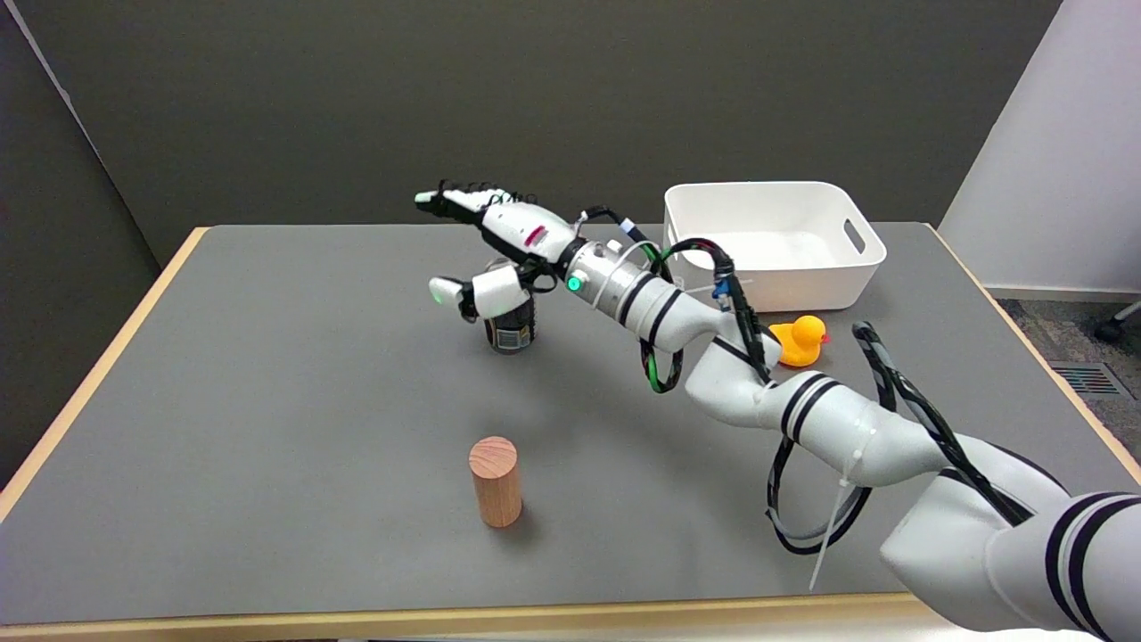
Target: Pick up the black can.
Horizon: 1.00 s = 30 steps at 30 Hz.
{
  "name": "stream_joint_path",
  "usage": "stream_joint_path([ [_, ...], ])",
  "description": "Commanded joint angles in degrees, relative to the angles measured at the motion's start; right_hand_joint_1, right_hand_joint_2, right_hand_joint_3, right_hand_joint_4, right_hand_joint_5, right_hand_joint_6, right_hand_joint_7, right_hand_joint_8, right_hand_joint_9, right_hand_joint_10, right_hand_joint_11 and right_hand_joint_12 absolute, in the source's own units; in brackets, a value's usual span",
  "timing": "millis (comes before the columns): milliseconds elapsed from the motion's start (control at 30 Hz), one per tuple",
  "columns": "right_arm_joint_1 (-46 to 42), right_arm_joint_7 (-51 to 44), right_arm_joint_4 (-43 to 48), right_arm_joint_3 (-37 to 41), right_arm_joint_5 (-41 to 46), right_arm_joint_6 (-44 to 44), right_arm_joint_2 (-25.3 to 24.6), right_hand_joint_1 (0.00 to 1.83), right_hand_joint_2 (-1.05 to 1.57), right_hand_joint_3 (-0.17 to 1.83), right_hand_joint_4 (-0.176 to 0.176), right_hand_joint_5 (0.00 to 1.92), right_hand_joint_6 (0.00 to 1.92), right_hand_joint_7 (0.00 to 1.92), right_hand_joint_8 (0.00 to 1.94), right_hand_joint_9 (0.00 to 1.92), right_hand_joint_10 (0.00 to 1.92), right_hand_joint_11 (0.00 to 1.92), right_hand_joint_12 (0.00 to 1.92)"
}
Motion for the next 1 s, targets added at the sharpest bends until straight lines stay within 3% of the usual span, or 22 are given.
stream_joint_path([
  [33, 1.9, 3.0, 0.2, -2.9, -23.8, -8.0, -0.1, 0.47, 0.62, 0.89, 0.012, 0.11, 0.32, 0.21, 0.27, 0.11, 0.6, 0.0, 0.84],
  [233, 2.5, 4.2, -0.6, -2.9, -25.9, -8.0, 0.2, 0.44, 0.58, 0.97, 0.02, 0.09, 0.4, 0.19, 0.34, 0.1, 0.63, 0.0, 0.89],
  [467, 5.3, 4.2, -2.4, -2.4, -25.9, -7.8, 0.1, 0.45, 0.63, 0.88, 0.029, 0.15, 0.34, 0.24, 0.27, 0.14, 0.6, 0.0, 0.89],
  [633, 7.0, 3.9, -2.8, -2.2, -26.0, -8.0, 0.6, 0.44, 0.59, 0.98, 0.036, 0.13, 0.42, 0.21, 0.35, 0.13, 0.63, 0.0, 0.91],
  [1000, 5.2, 4.2, -4.1, -2.5, -26.2, -8.7, 1.0, 0.44, 0.61, 0.99, 0.042, 0.16, 0.44, 0.24, 0.35, 0.15, 0.63, 0.0, 0.96],
])
